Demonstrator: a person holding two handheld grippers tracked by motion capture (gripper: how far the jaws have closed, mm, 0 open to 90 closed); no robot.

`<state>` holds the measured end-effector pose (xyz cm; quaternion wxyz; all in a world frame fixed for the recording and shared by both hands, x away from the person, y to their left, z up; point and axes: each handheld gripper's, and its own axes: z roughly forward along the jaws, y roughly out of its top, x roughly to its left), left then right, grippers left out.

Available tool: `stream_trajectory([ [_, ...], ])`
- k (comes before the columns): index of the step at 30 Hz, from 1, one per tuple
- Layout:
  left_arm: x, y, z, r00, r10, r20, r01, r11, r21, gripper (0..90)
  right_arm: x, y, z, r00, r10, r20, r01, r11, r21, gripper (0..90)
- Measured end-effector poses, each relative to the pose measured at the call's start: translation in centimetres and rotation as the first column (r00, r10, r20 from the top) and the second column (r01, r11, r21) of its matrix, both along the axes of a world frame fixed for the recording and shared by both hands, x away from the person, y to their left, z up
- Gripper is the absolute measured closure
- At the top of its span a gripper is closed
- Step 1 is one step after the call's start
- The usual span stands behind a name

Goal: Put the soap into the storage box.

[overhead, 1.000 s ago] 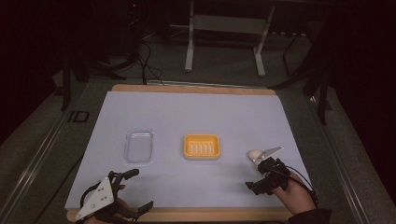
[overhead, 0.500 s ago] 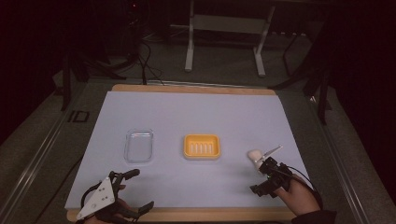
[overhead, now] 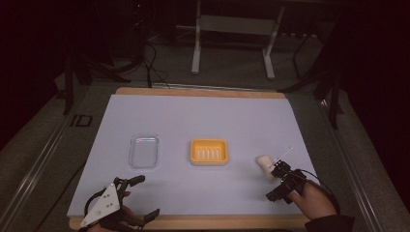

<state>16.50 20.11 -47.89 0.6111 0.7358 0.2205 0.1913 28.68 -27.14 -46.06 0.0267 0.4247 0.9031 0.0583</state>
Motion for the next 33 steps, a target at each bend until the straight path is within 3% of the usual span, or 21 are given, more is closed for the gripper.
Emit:
stream_trajectory([
  [8,0.0,0.0,0.0,1.0,0.0,0.003,0.0,1.0,0.001,0.1,0.4,-0.9,-0.4,0.9984,-0.043,-0.038,0.042,0.9986,-0.032,16.3],
  [10,0.0,0.0,0.0,1.0,-0.001,0.003,0.001,1.0,0.001,0.1,0.6,-1.4,-0.8,0.9961,-0.052,-0.072,0.048,0.9976,-0.05,16.4],
  [19,0.0,-0.1,0.0,1.0,0.004,0.001,-0.004,1.0,0.006,0.1,2.2,-2.1,-1.4,0.9887,-0.085,-0.124,0.081,0.9962,-0.031,16.5],
  [23,-0.1,-0.1,0.0,1.0,0.0,0.002,0.0,1.0,0.008,0.1,2.8,-2.1,-1.4,0.989,-0.093,-0.115,0.091,0.9956,-0.02,16.5],
  [25,-0.1,-0.1,0.0,1.0,0.002,0.002,-0.002,0.9999,0.012,0.1,3.1,-2.1,-1.3,0.9914,-0.096,-0.089,0.095,0.9954,-0.015,16.5],
  [33,-0.1,-0.2,0.0,1.0,0.001,0.002,-0.001,0.9999,0.014,0.1,4.1,-2.0,-1.1,0.992,-0.125,-0.019,0.126,0.9902,0.061,15.3],
])
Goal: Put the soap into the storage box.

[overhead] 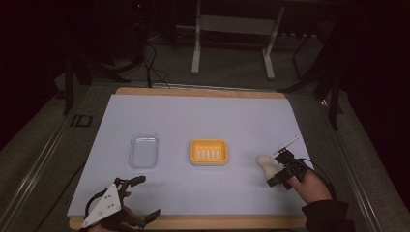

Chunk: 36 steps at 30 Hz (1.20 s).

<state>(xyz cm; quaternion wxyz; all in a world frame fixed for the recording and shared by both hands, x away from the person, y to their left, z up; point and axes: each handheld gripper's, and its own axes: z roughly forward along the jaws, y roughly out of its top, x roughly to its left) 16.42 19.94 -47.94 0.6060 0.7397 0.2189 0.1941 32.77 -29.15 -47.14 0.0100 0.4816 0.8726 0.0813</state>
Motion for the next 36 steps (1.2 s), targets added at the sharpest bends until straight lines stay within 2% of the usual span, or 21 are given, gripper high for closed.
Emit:
stream_trajectory([
  [1,0.0,0.0,0.0,1.0,0.0,0.0,0.0,1.0,0.001,0.1,0.2,0.0,0.0,0.9999,-0.01,0.01,0.01,0.9998,0.019,14.9],
  [7,0.0,0.0,0.0,1.0,-0.003,0.0,0.003,1.0,0.003,0.1,0.8,0.2,-0.3,0.9999,-0.01,0.013,0.009,0.9991,0.04,14.9],
  [11,0.0,0.0,0.0,1.0,-0.005,-0.002,0.005,1.0,0.003,0.1,1.1,0.4,-0.5,0.9997,-0.01,0.021,0.01,0.9993,0.037,14.9],
  [12,0.0,0.0,0.0,1.0,-0.005,-0.002,0.005,1.0,0.004,0.1,1.4,0.6,-0.6,0.9993,-0.01,0.037,0.009,0.9998,0.019,15.4],
  [21,0.0,-0.1,0.0,1.0,-0.005,0.0,0.005,1.0,0.007,0.1,2.5,1.4,-0.7,0.9966,-0.017,0.08,0.014,0.9992,0.038,17.0],
  [27,0.0,-0.1,0.0,1.0,-0.006,-0.001,0.006,0.9999,0.009,0.1,3.0,1.8,-0.8,0.9918,-0.01,0.128,0.004,0.9986,0.052,22.7],
  [32,0.0,-0.1,0.0,1.0,-0.009,-0.001,0.009,0.9999,0.009,0.1,3.3,1.6,-1.0,0.9819,-0.042,0.184,0.034,0.9983,0.048,25.7],
  [36,0.0,-0.1,0.0,0.9999,-0.012,-0.001,0.012,0.9999,0.011,0.1,3.4,1.6,-1.5,0.9812,-0.05,0.187,0.039,0.9974,0.06,28.0],
])
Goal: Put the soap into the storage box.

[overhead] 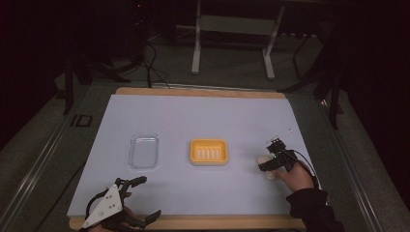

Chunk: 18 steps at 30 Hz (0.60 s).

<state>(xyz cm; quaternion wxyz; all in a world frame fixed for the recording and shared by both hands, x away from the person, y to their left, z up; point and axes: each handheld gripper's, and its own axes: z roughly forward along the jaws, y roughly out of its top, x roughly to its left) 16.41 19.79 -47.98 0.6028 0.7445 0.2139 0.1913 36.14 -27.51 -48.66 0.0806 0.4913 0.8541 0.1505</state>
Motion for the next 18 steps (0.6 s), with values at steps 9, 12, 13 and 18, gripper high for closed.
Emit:
stream_trajectory([
  [9,0.0,0.1,0.0,0.9999,0.016,-0.001,-0.016,0.9998,-0.007,0.1,0.1,-0.3,-1.5,0.9996,-0.014,-0.026,0.014,0.9998,0.014,35.4],
  [12,0.0,0.0,0.0,1.0,0.01,-0.001,-0.01,1.0,0.0,0.1,0.0,-0.2,-1.6,0.9998,-0.015,-0.014,0.015,0.9999,0.001,37.8],
  [13,0.0,0.0,0.0,1.0,0.01,0.0,-0.01,1.0,0.001,0.1,0.0,-0.2,-1.6,0.9999,-0.014,-0.01,0.014,0.9999,-0.004,38.6],
  [18,0.0,0.0,0.0,1.0,0.009,-0.001,-0.009,1.0,0.003,0.1,-0.5,0.1,-1.7,0.9998,0.014,0.017,-0.013,0.9993,-0.034,44.2],
])
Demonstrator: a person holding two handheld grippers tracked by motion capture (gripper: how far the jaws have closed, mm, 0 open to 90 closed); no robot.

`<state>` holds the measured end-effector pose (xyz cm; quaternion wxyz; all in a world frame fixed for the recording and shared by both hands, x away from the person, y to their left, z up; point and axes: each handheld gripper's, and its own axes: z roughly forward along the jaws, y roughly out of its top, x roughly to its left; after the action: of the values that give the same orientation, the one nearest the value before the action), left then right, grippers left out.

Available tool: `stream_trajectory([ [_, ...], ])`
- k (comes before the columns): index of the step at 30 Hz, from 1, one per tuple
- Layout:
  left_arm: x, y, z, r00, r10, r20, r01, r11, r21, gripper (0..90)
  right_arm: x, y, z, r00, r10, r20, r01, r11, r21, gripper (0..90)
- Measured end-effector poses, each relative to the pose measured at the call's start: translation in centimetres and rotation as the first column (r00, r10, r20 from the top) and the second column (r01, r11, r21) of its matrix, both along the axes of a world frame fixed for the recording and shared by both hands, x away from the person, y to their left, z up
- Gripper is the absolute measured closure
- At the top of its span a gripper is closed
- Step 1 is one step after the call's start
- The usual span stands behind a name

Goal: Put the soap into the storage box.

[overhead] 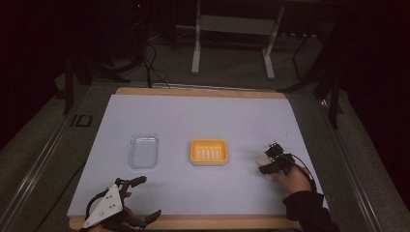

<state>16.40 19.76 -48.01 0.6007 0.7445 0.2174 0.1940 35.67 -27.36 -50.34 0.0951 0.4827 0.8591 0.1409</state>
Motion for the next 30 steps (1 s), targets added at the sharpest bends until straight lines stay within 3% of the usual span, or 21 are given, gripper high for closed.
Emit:
stream_trajectory([
  [5,0.0,-0.1,0.0,1.0,-0.003,0.0,0.003,1.0,0.007,0.1,-0.2,-0.3,0.0,0.9993,0.035,0.013,-0.036,0.9991,0.021,49.0],
  [12,0.1,-0.1,-0.1,1.0,0.002,-0.002,-0.002,1.0,0.009,0.1,0.4,0.1,0.3,0.9979,0.057,-0.032,-0.057,0.9983,-0.008,49.5],
  [21,0.1,-0.1,-0.1,1.0,0.0,-0.006,0.001,0.9999,0.013,0.1,1.1,-0.4,2.3,0.9928,0.12,0.003,-0.12,0.9926,0.02,49.5],
  [24,0.1,-0.1,-0.1,1.0,-0.002,-0.005,0.002,0.9999,0.014,0.1,1.2,-0.3,2.9,0.9869,0.161,0.016,-0.161,0.9865,0.029,49.5],
  [26,0.1,-0.1,-0.1,1.0,-0.002,-0.005,0.002,0.9999,0.016,0.1,1.3,-0.3,3.3,0.9812,0.193,-0.001,-0.192,0.9797,0.056,49.4],
  [30,0.1,-0.2,-0.1,1.0,-0.008,-0.005,0.009,0.9998,0.016,0.1,1.3,0.2,3.7,0.9708,0.24,0.002,-0.24,0.9703,0.032,49.4],
])
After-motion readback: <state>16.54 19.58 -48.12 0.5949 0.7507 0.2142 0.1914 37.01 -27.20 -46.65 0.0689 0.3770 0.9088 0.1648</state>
